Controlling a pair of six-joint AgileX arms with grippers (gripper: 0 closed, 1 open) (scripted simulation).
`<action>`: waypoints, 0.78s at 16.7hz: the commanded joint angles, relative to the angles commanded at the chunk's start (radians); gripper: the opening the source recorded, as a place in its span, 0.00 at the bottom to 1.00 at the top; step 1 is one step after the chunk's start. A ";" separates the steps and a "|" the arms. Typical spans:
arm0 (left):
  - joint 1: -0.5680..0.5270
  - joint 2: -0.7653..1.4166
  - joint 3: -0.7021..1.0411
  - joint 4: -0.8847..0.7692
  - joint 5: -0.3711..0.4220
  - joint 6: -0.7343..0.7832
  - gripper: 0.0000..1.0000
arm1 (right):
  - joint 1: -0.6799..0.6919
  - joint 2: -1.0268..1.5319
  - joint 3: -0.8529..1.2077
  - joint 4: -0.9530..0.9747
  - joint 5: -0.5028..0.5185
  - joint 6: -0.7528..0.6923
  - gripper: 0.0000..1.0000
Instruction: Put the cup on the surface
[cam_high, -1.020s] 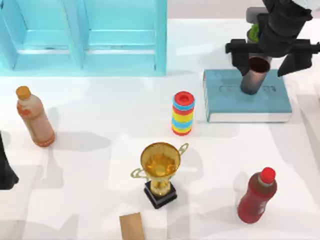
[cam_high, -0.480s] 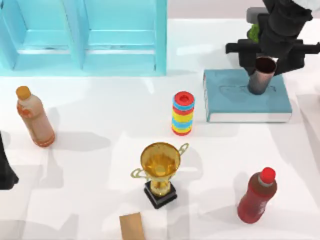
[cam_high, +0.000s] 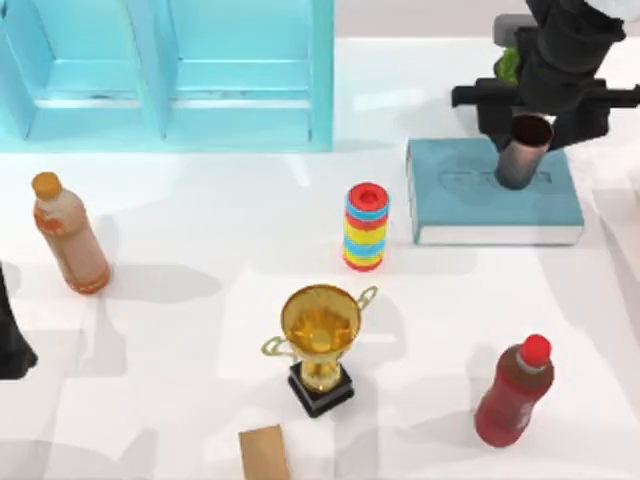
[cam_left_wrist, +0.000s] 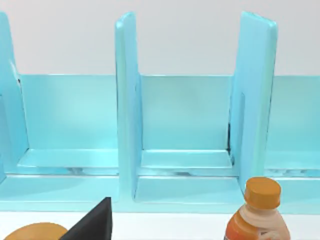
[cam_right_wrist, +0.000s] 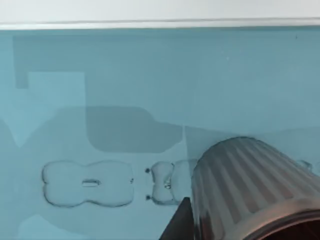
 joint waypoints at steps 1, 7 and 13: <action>0.000 0.000 0.000 0.000 0.000 0.000 1.00 | 0.000 0.000 0.003 -0.003 0.000 0.000 0.00; 0.000 0.000 0.000 0.000 0.000 0.000 1.00 | 0.000 0.013 0.174 -0.160 0.000 -0.001 0.00; 0.000 0.000 0.000 0.000 0.000 0.000 1.00 | 0.000 0.014 0.221 -0.206 -0.001 0.000 0.00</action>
